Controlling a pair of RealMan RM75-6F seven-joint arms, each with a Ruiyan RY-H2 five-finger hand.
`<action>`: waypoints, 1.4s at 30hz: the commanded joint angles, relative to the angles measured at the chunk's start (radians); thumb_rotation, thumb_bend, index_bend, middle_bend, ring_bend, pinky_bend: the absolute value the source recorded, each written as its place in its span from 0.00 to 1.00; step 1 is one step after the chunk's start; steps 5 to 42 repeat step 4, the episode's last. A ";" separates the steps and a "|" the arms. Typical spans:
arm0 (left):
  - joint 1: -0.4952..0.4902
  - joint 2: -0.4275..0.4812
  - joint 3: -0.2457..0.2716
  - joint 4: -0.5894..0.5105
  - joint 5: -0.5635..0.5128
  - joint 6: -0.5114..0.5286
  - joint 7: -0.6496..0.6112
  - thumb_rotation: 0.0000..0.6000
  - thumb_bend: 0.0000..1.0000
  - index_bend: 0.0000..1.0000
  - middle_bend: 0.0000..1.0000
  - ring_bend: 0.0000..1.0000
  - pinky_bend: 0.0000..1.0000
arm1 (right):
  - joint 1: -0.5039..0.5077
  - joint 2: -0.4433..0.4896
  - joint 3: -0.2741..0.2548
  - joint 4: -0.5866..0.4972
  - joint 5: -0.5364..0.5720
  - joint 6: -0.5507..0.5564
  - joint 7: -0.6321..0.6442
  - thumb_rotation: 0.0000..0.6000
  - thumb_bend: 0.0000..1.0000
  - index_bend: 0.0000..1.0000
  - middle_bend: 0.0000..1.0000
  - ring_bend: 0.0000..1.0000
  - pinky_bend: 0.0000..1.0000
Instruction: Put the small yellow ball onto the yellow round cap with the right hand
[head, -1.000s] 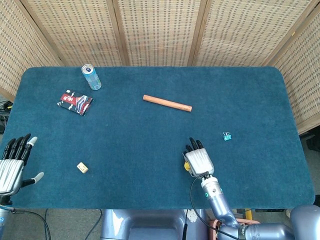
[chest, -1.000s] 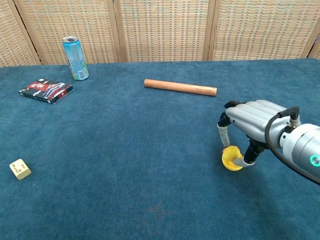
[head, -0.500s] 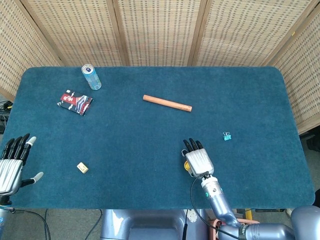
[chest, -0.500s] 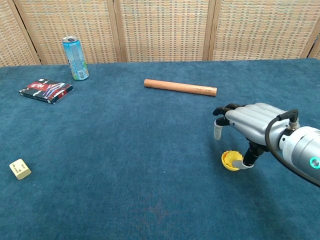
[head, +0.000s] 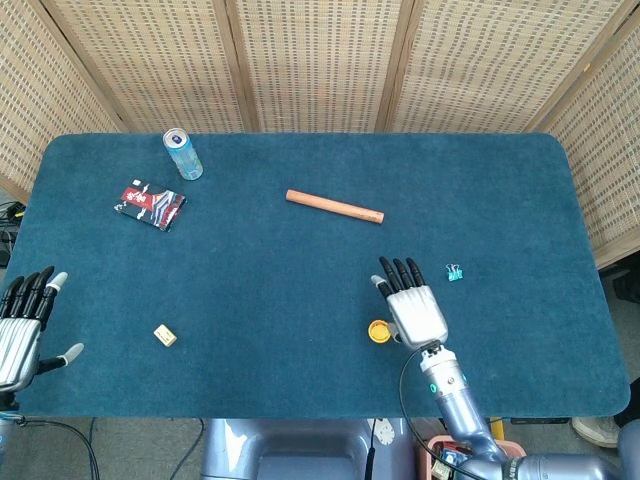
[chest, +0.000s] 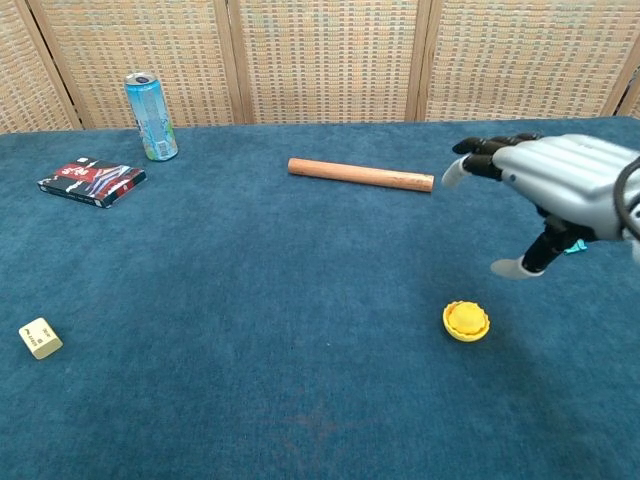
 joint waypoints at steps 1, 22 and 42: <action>0.000 0.001 -0.002 0.001 -0.005 -0.002 -0.003 1.00 0.11 0.00 0.00 0.00 0.00 | -0.055 0.081 -0.018 -0.026 -0.073 0.054 0.097 1.00 0.20 0.08 0.00 0.00 0.00; 0.000 0.001 -0.004 0.003 -0.011 -0.004 -0.006 1.00 0.11 0.00 0.00 0.00 0.00 | -0.110 0.139 -0.047 0.001 -0.131 0.097 0.203 1.00 0.20 0.01 0.00 0.00 0.00; 0.000 0.001 -0.004 0.003 -0.011 -0.004 -0.006 1.00 0.11 0.00 0.00 0.00 0.00 | -0.110 0.139 -0.047 0.001 -0.131 0.097 0.203 1.00 0.20 0.01 0.00 0.00 0.00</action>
